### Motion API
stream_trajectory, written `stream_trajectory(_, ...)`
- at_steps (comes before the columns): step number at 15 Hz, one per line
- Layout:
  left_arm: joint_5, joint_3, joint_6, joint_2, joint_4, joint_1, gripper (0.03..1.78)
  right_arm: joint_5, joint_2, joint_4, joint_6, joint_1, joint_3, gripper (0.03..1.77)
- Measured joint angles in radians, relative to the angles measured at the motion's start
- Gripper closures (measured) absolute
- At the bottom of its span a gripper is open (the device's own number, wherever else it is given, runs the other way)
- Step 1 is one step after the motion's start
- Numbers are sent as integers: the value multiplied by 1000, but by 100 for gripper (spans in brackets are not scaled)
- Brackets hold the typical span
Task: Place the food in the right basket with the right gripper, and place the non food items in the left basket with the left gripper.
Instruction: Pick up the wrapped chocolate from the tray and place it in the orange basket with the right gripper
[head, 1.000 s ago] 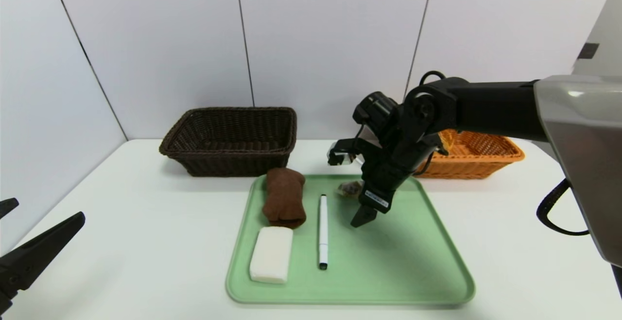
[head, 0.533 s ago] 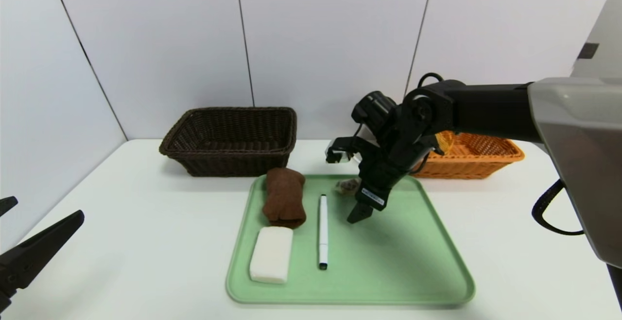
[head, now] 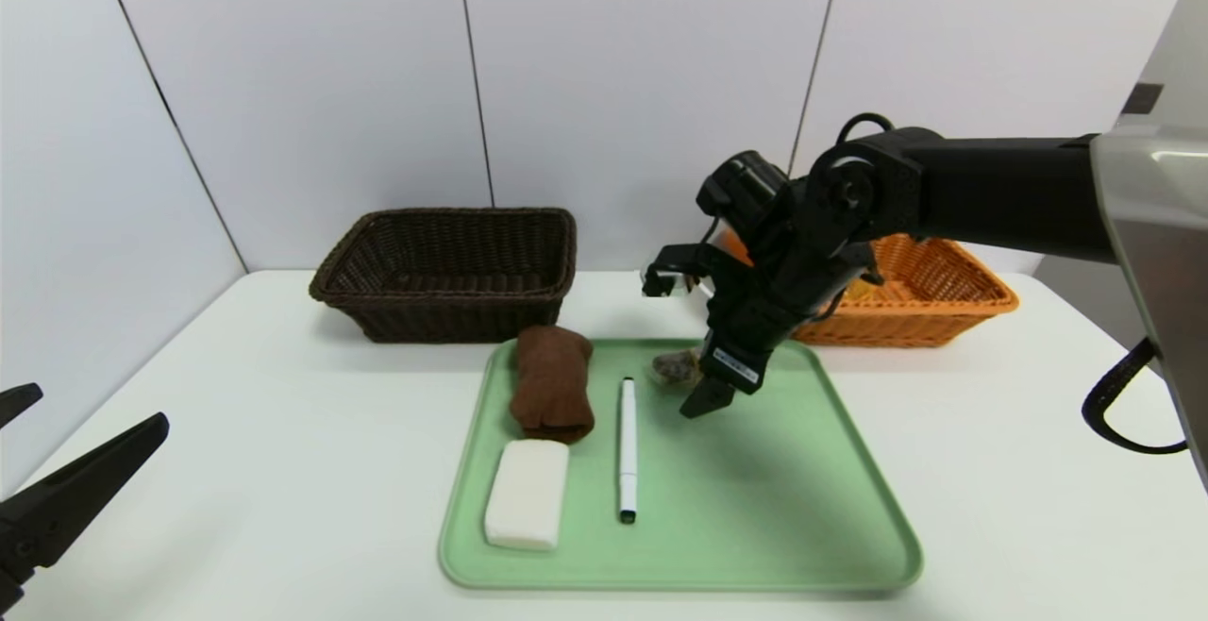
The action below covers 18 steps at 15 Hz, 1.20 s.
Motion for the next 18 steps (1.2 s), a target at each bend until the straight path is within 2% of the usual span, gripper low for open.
stream_trajectory(8, -1, 3, -2, -5, 2, 0, 12, -1, 52, -79, 0, -1, 0, 9)
stream_trajectory(16, -16, 2, 0, 3, 0, 0, 12, -12, 84, -89, -3, -12, 0, 9)
stream_trajectory(17, -15, 2, 0, 3, 0, 0, 12, -11, 85, -91, -2, -11, 0, 16)
stream_trajectory(18, -15, 2, -1, 2, 0, 0, 12, -12, 85, -91, -3, -11, 0, 34)
